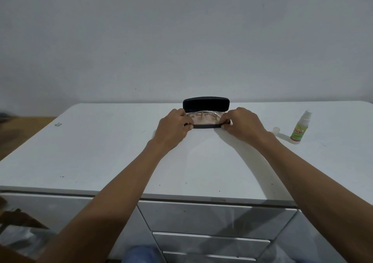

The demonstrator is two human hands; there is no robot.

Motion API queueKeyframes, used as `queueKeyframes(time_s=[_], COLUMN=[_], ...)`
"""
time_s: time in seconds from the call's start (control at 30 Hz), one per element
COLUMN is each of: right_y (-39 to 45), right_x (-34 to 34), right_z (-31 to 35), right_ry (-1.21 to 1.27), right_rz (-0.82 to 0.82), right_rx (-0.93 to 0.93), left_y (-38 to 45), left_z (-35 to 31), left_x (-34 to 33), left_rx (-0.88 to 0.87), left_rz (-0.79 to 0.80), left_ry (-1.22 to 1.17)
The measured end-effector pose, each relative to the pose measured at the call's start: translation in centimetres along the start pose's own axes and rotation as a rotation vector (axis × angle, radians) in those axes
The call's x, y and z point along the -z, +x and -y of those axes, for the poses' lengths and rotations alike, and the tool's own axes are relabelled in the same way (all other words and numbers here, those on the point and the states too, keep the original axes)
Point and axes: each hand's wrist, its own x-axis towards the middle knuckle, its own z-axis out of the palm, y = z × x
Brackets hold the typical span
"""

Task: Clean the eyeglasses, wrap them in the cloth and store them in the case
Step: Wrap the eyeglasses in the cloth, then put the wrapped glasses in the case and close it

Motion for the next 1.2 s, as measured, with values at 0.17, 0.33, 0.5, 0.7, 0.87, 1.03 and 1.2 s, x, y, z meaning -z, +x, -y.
queueKeyframes(time_s=[0.17, 0.33, 0.5, 0.7, 0.87, 1.03, 1.2], right_y=[0.3, 0.1, 0.0, 1.9, 4.7, 5.3, 5.4], right_x=[0.1, 0.0, 0.1, 0.8, 1.5, 0.8, 0.7], right_z=[0.6, 0.8, 0.5, 0.4, -0.3, -0.8, -1.7], right_ry=[-0.026, -0.021, 0.043, 0.270, 0.479, 0.588, 0.703], right_rz=[-0.018, -0.015, -0.063, -0.310, -0.085, -0.040, 0.034], right_rx=[-0.046, -0.082, -0.070, -0.195, -0.289, -0.277, -0.288], left_y=[0.2, 0.3, -0.2, 2.3, 5.3, 5.8, 5.0], left_z=[0.1, 0.3, 0.8, 0.7, 0.6, 1.3, 1.6], left_x=[-0.2, -0.3, -0.7, 0.3, 1.0, -0.6, 0.2], left_rx=[0.054, 0.093, 0.088, 0.354, 0.480, 0.504, 0.539], left_rz=[0.024, 0.026, -0.084, -0.304, -0.050, -0.040, 0.056], left_ry=[-0.012, -0.075, -0.150, -0.449, -0.601, -0.697, -0.938])
